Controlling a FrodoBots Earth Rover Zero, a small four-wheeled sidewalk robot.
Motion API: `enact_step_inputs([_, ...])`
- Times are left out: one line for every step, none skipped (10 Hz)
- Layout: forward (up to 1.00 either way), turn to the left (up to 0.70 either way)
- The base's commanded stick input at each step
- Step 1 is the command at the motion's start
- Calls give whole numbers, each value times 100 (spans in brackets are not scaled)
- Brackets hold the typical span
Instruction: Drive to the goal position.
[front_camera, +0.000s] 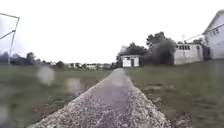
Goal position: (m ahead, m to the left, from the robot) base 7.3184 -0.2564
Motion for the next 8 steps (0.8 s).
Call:
enact_step_inputs([70, 0])
enact_step_inputs([70, 0])
enact_step_inputs([70, 0])
enact_step_inputs([70, 0])
enact_step_inputs([70, 0])
enact_step_inputs([70, 0])
enact_step_inputs([70, 0])
enact_step_inputs([70, 0])
